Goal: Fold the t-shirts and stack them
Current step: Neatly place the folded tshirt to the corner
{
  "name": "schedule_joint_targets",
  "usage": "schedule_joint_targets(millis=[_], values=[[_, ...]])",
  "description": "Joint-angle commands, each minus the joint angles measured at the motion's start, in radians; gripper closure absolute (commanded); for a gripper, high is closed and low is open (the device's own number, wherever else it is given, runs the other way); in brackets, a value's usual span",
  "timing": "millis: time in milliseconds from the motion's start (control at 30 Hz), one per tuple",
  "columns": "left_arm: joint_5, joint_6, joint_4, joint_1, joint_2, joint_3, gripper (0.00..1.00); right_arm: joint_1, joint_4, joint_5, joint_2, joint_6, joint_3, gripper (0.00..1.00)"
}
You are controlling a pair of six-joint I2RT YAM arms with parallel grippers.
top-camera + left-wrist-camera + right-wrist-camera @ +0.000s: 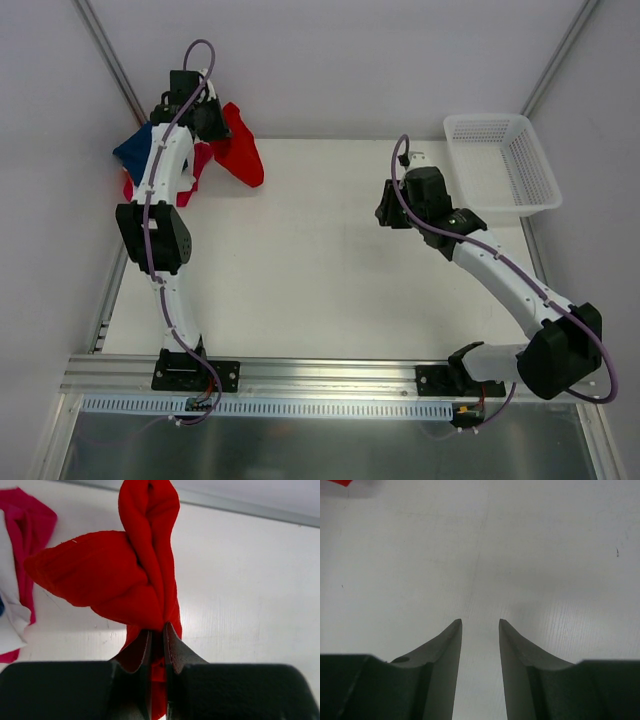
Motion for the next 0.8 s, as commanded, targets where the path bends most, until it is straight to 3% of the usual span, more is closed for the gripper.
schedule_joint_targets(millis=[0,433,767], values=[[-0.022,0.037,-0.023,0.038,0.005,0.114,1.0,-0.005,0.061,-0.018,-0.05,0.009,-0.015,0.61],[-0.095,0.069,-0.031,0.173,0.01,0.187,1.0,-0.014,0.109,-0.072,-0.073,0.028,-0.081,0.61],[-0.125,0.131,-0.029,0.216,0.039,0.309,1.0,-0.014,0.146,-0.127,-0.077,0.054,-0.124,0.61]])
